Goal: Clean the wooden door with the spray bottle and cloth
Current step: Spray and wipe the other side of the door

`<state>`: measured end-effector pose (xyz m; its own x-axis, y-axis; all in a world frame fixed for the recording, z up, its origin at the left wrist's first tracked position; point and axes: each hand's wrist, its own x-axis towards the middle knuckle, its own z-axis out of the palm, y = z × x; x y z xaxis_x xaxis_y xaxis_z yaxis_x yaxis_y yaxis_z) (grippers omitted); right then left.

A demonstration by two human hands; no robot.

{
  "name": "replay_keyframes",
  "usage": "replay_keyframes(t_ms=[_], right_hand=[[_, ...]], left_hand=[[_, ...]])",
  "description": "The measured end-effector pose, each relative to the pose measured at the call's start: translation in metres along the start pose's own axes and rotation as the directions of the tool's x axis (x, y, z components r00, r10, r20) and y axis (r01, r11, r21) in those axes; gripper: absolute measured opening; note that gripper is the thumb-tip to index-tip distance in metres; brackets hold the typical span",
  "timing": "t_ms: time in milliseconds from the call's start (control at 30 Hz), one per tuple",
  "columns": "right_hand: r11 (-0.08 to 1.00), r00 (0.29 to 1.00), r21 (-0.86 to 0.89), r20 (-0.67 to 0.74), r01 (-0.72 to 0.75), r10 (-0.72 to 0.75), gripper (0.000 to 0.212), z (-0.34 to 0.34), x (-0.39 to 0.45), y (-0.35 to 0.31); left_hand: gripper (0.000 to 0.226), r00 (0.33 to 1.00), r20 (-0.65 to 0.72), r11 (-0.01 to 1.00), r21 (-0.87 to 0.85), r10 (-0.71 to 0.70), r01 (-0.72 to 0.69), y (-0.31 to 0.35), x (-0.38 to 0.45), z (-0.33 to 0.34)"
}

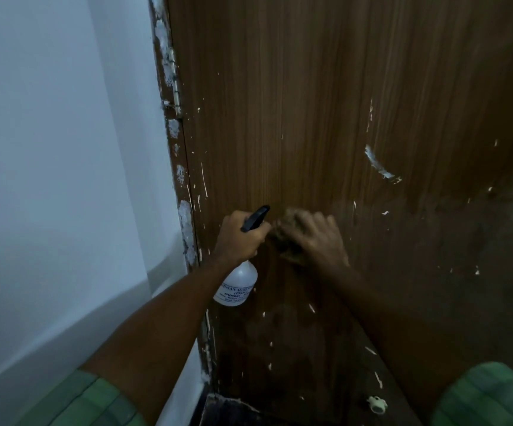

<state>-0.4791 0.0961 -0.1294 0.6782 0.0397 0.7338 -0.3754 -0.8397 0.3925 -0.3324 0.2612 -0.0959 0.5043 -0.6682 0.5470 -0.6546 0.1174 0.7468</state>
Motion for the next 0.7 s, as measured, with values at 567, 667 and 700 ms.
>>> replay_keyframes(t_ms=[567, 667, 700], right_hand=[[0.999, 0.996, 0.033, -0.093, -0.003, 0.006, 0.075, -0.037, -0.019, 0.068], [0.957, 0.957, -0.064, 0.082, 0.282, -0.277, 0.075, -0.02, -0.051, 0.061], [0.936, 0.936, -0.082, 0.117, 0.343, -0.333, 0.075, -0.021, -0.049, 0.069]], left_hand=[[0.03, 0.973, 0.225, 0.984, 0.155, 0.047, -0.083, 0.01, -0.004, 0.047], [0.029, 0.98, 0.191, 0.994, 0.089, 0.053, -0.071, 0.013, 0.0, 0.046], [0.03, 0.982, 0.18, 0.995, 0.077, 0.057, -0.071, 0.016, 0.002, 0.046]])
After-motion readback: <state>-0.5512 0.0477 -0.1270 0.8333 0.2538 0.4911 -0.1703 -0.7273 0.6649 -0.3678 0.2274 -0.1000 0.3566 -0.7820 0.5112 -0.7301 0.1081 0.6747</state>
